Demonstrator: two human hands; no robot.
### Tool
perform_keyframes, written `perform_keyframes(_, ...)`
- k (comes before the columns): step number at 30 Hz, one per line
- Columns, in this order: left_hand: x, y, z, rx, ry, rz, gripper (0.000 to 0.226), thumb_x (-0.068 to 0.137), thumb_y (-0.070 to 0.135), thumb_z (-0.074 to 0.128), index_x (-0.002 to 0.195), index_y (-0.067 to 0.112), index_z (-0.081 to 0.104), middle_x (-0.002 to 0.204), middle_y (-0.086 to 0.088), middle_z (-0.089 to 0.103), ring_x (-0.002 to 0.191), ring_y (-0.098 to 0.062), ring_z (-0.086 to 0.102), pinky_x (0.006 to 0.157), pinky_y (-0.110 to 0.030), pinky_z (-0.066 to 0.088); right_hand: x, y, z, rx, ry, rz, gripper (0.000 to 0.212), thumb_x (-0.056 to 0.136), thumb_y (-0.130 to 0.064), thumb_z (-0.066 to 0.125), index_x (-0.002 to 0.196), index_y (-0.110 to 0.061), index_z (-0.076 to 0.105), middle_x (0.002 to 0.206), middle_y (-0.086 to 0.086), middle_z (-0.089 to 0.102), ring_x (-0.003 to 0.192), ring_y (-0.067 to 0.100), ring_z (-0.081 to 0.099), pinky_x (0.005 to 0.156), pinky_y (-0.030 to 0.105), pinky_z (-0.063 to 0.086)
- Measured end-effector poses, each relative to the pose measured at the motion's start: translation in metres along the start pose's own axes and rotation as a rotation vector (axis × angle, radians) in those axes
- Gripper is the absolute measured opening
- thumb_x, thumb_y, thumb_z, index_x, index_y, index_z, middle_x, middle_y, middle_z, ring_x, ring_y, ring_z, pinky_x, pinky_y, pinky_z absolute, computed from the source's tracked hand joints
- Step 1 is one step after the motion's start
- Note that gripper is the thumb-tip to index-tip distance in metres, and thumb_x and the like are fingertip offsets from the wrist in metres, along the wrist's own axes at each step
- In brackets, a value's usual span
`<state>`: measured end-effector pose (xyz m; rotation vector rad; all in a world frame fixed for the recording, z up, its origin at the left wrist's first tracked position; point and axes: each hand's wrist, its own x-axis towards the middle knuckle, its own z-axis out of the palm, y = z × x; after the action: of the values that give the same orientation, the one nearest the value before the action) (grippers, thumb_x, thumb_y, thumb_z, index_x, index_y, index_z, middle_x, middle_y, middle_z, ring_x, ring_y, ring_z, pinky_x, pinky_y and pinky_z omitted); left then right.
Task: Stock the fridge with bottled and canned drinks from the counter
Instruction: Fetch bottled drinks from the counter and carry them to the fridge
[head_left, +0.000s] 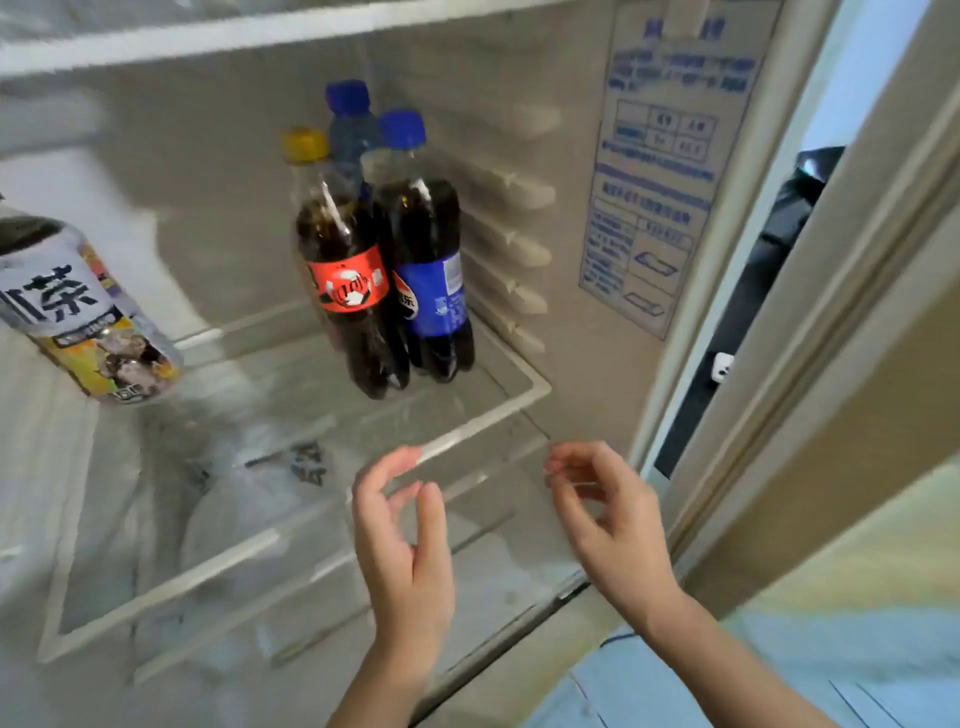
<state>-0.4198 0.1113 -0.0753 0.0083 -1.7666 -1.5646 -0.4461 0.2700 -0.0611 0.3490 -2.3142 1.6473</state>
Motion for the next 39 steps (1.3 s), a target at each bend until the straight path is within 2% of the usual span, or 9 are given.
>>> perform_keyframes(6,-0.101,-0.028,0.034,0.028,-0.547,-0.321,0.018,0.088,0.042,0.050,0.102,0.052,0.053,0.096,0.016,0.065,0.089,-0.004,0.062,0.079,-0.010,0.045,-0.118,0.064,-0.054,-0.240,0.060,0.382,0.031,0.087,-0.009,0.057,0.097,-0.038,0.058,0.084,-0.015,0.068,0.078,0.004,0.064,0.072,0.021,0.051)
perform_keyframes(11,-0.188,-0.072,0.061,0.188,-1.279,-0.641,0.014,0.095,0.019,0.056,0.101,0.032,0.056,0.099,0.007,0.065,0.091,-0.001,0.060,0.071,-0.002,0.040,-0.256,0.119,-0.102,-0.489,-0.018,0.950,0.024,0.090,-0.023,0.052,0.113,-0.027,0.059,0.090,-0.016,0.061,0.086,0.007,0.060,0.075,0.023,0.043)
perform_keyframes(15,-0.255,-0.095,0.058,0.447,-1.664,-0.740,0.009,0.100,0.027,0.044,0.099,0.028,0.053,0.109,-0.004,0.064,0.099,-0.019,0.059,0.088,-0.026,0.044,-0.384,0.127,-0.125,-0.476,-0.024,1.374,0.030,0.091,-0.025,0.050,0.119,-0.021,0.057,0.094,-0.009,0.059,0.090,0.015,0.059,0.079,0.025,0.045)
perform_keyframes(19,-0.303,-0.099,0.046,0.666,-1.880,-0.767,0.016,0.100,0.029,0.044,0.106,0.018,0.053,0.114,-0.009,0.062,0.102,-0.023,0.057,0.093,-0.029,0.044,-0.497,0.109,-0.125,-0.326,0.203,1.697,0.027,0.090,-0.022,0.051,0.117,-0.017,0.057,0.102,-0.002,0.063,0.094,0.018,0.058,0.078,0.024,0.042)
perform_keyframes(25,-0.368,-0.080,0.047,0.896,-2.075,-0.613,0.021,0.097,0.025,0.049,0.106,0.008,0.058,0.110,-0.013,0.062,0.093,-0.024,0.056,0.085,-0.027,0.042,-0.612,0.081,-0.122,-0.137,0.334,1.838,0.019,0.089,-0.018,0.054,0.107,-0.014,0.058,0.105,0.006,0.066,0.102,0.022,0.060,0.078,0.025,0.042)
perform_keyframes(28,-0.415,-0.060,0.055,0.997,-2.145,-0.515,0.019,0.098,0.025,0.047,0.090,0.010,0.057,0.101,-0.015,0.063,0.092,-0.031,0.059,0.085,-0.032,0.045,-0.658,0.071,-0.138,-0.078,0.316,1.844,0.024,0.092,-0.021,0.050,0.114,-0.014,0.056,0.108,0.004,0.065,0.099,0.019,0.059,0.079,0.024,0.042)
perform_keyframes(33,-0.526,-0.003,0.079,1.133,-2.326,-0.215,0.026,0.096,0.028,0.046,0.071,0.020,0.047,0.084,-0.003,0.058,0.087,-0.022,0.059,0.083,-0.030,0.046,-0.745,0.048,-0.194,-0.048,0.380,1.843,0.026,0.094,-0.026,0.046,0.118,-0.019,0.056,0.114,-0.001,0.062,0.097,0.012,0.056,0.082,0.022,0.042)
perform_keyframes(37,-0.630,0.064,0.107,1.026,-2.451,0.002,0.025,0.096,0.034,0.047,0.109,0.016,0.060,0.111,-0.005,0.065,0.108,-0.019,0.059,0.085,-0.023,0.041,-0.822,0.028,-0.232,-0.018,0.542,1.887,0.027,0.096,-0.027,0.044,0.120,-0.020,0.056,0.121,-0.002,0.062,0.108,0.014,0.057,0.091,0.025,0.045)
perform_keyframes(39,-0.673,0.102,0.120,0.949,-2.515,0.137,0.029,0.095,0.037,0.047,0.114,0.019,0.060,0.116,-0.002,0.064,0.110,-0.019,0.058,0.086,-0.023,0.040,-0.858,0.018,-0.244,0.034,0.632,1.934,0.029,0.095,-0.024,0.045,0.122,-0.018,0.055,0.124,0.001,0.061,0.114,0.017,0.056,0.096,0.028,0.044)
